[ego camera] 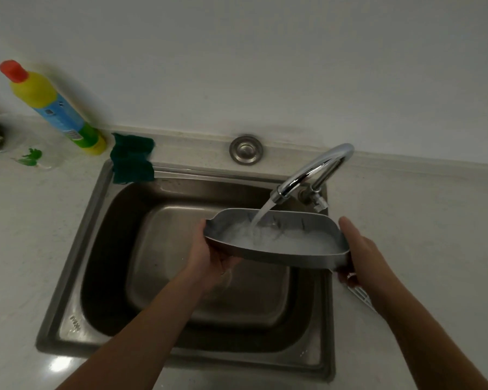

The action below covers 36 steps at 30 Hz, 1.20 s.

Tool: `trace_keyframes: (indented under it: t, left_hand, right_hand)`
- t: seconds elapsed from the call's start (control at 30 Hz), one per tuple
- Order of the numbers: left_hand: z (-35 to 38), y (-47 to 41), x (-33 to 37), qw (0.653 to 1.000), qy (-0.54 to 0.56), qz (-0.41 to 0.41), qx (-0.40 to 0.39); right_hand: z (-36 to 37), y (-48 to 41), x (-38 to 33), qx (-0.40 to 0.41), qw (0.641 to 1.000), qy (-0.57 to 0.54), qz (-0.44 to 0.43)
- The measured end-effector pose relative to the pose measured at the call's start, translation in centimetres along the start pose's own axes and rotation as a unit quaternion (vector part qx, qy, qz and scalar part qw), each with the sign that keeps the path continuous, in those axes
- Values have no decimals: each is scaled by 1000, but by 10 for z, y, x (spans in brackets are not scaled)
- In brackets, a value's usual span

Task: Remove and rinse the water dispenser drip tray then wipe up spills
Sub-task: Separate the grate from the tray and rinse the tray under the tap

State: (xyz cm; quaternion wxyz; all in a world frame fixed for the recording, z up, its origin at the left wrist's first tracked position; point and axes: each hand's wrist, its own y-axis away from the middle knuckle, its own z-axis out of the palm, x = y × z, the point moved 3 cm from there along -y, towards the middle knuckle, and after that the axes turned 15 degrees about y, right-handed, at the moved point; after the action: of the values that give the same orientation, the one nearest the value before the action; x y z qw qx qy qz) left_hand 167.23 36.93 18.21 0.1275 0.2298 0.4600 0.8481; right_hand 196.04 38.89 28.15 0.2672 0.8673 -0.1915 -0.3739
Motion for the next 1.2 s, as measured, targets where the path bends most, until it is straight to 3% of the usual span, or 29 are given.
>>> trace_keyframes:
  t: [0.1,0.23,0.3,0.43,0.53,0.67,0.8,0.87,0.97,1.07,1.2]
  left_hand:
    - [0,-3,8,990,-133,7,38]
    - [-10,6,46,927,-347,123,69]
    - [-14,16,68,905,-389,161,67]
    - [-21,43,105,844,-449,286,64]
    - [-30,67,118,833,-412,368,37]
    - [-49,68,111,862,-350,364,29]
    - [-68,49,88,957,-152,241,50]
    - [-72,37,74,981,-49,176,62]
    - [-68,16,53,991,36,112,57]
    - [-61,-1,37,993,25,102,56]
    - [-59,-8,29,996,23,81,17]
  right_hand:
    - [-2,3,17,-1,999,1,36]
    - [9,4,38,-48,989,-30,139]
    - [25,2,41,-72,987,-30,141]
    - [69,-7,29,-171,953,-144,205]
    - [95,-17,6,-203,930,-217,218]
    - [105,-32,-25,-168,936,-269,151]
    - [90,-37,-49,-97,970,-206,90]
    - [79,-33,-56,-51,988,-139,42]
    - [61,-22,-58,9,997,-70,-19]
    - [49,-11,-50,42,995,-51,-71]
    - [49,2,-24,56,993,-89,-60]
